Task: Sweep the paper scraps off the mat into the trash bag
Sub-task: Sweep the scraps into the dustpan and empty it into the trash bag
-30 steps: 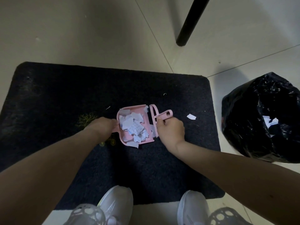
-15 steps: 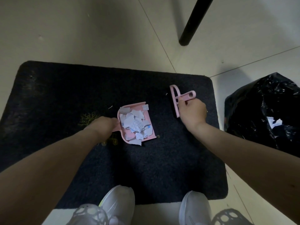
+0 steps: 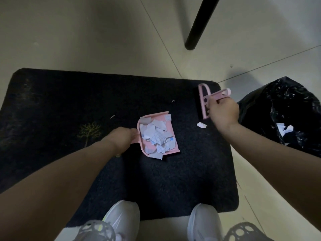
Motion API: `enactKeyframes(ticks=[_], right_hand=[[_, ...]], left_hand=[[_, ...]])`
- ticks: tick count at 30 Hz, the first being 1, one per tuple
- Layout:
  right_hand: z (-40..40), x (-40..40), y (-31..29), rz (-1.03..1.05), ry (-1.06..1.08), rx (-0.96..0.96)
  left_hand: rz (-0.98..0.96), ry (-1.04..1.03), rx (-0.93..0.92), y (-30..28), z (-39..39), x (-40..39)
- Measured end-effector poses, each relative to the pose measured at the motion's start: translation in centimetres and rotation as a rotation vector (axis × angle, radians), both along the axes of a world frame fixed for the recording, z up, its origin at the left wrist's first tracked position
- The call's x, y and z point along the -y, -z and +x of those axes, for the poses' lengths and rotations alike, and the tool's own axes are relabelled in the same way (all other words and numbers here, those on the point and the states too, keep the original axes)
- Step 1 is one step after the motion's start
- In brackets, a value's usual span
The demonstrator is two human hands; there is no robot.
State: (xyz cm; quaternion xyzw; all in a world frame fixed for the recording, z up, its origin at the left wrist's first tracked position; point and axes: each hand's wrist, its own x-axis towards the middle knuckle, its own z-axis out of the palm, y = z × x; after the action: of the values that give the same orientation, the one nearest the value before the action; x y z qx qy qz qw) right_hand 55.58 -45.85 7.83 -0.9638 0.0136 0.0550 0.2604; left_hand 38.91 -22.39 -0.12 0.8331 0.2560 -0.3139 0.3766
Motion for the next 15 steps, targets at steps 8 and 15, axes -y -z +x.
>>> enactKeyframes(ticks=[8,15], right_hand=[[1.0,5.0,1.8,-0.102,0.092,-0.057],[-1.4,4.4,3.2,0.000,-0.009,-0.192]], left_hand=[[0.061,0.067,-0.006,-1.6,4.5,5.4],[0.291,0.323,-0.111,-1.8,6.1,7.8]])
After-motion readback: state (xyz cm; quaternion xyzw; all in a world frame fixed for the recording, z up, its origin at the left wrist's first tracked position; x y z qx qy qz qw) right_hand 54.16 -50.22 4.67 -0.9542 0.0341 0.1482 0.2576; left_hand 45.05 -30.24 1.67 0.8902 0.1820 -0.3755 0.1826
